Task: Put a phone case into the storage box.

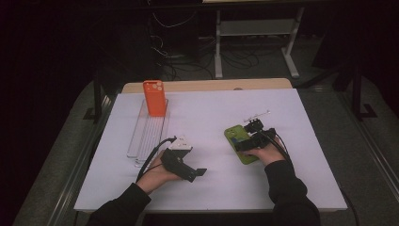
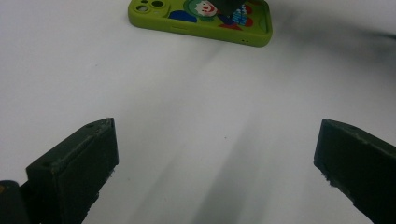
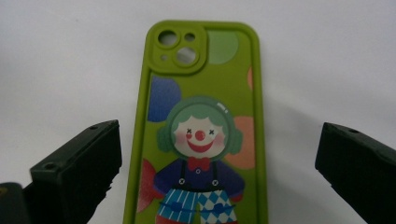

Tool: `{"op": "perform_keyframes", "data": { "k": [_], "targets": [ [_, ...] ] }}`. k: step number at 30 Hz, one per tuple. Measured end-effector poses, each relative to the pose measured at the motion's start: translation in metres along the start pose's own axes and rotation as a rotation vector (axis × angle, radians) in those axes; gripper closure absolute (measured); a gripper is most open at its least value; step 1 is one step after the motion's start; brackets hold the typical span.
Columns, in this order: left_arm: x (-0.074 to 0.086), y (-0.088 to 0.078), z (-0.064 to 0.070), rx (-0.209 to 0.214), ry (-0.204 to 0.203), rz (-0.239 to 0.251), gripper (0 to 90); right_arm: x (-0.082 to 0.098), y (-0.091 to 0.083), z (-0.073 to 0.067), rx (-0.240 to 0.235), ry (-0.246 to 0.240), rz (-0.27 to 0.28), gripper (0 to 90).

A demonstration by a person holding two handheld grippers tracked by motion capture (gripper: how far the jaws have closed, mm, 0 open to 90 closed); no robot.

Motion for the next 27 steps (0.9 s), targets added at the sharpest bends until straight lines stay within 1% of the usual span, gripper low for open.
{"op": "perform_keyframes", "data": {
  "k": [6, 9, 10, 12, 14, 15, 16, 19, 20, 22, 23, 26, 27],
  "targets": [
    [0.001, 0.0, 0.0, 0.001, 0.004, -0.007, 0.0, 0.007, 0.005, -0.005, -0.004, -0.007, -0.043, 0.0],
    [0.001, 0.001, 0.0, 0.0, 0.014, -0.016, 0.0, 0.009, 0.008, -0.006, 0.009, -0.016, -0.061, 0.0],
    [0.001, 0.001, 0.0, 0.001, 0.01, -0.013, 0.0, 0.01, 0.009, -0.006, 0.014, -0.018, -0.058, 0.0],
    [0.001, 0.001, 0.0, 0.001, 0.014, -0.016, 0.0, 0.011, 0.01, -0.006, 0.009, -0.013, -0.071, 0.0],
    [0.001, 0.002, 0.002, 0.002, -0.002, -0.012, 0.0, 0.012, 0.011, -0.008, 0.007, -0.007, -0.079, 0.9],
    [0.001, 0.002, 0.002, -0.001, -0.002, -0.007, 0.0, 0.013, 0.011, -0.008, 0.002, -0.013, -0.08, 0.9],
    [0.001, 0.002, 0.002, 0.0, -0.001, -0.01, 0.0, 0.013, 0.013, -0.008, 0.011, -0.023, -0.08, 0.9],
    [0.001, 0.002, 0.003, 0.005, -0.007, -0.009, 0.0, 0.015, 0.015, -0.009, 0.012, -0.017, -0.097, 1.9],
    [0.001, 0.003, 0.003, 0.003, -0.009, -0.006, 0.0, 0.016, 0.015, -0.009, 0.01, -0.019, -0.094, 3.4],
    [0.001, 0.002, 0.002, 0.002, -0.006, -0.01, 0.0, 0.017, 0.016, -0.009, 0.0, -0.006, -0.1, 4.3],
    [0.002, 0.002, 0.002, 0.001, -0.003, -0.012, 0.0, 0.017, 0.015, -0.009, 0.007, -0.005, -0.098, 5.3],
    [0.002, 0.003, 0.002, 0.001, -0.006, -0.009, 0.0, 0.017, 0.014, -0.008, 0.004, -0.007, -0.101, 6.3],
    [0.002, 0.003, 0.002, 0.002, -0.005, -0.01, 0.0, 0.017, 0.015, -0.008, 0.012, -0.009, -0.103, 6.4]
  ]
}}
Point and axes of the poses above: each handheld gripper's, and its own axes: y roughly forward along the jaws, x roughly out of its underside, z roughly to its right, the point moved 5 cm from there along y, roughly forward along the jaws, and after that the axes turned 7 degrees about x, right-handed, at the moved point
